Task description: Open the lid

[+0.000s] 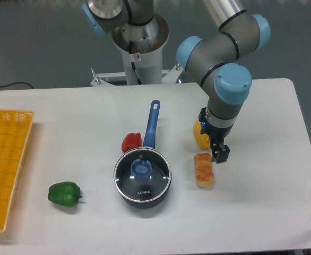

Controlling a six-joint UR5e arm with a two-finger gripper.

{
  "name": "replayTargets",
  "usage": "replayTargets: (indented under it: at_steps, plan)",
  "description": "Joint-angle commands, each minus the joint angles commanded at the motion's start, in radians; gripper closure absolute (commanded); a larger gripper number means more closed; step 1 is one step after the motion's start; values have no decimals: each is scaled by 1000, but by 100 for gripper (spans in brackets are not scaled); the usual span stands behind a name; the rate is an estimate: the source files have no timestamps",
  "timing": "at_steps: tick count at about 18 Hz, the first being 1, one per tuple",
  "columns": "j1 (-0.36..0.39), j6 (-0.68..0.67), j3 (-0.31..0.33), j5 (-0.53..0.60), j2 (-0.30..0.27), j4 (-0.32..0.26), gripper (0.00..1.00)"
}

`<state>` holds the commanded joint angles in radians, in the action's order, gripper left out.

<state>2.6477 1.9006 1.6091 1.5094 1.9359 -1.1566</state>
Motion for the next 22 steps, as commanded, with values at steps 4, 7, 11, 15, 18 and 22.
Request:
replayTargets:
  at_steps: [4, 7, 11, 15, 18, 22]
  plan:
    - [-6, -3, 2, -2, -2, 8, 0]
    - [-2, -8, 11, -3, -8, 8, 0]
    - [0, -17, 14, 0, -11, 8, 0]
    - [-3, -81, 21, -5, -14, 9, 0]
    - [-3, -83, 31, -20, -26, 18, 0]
    - [-12, -179, 29, -18, -69, 21, 0]
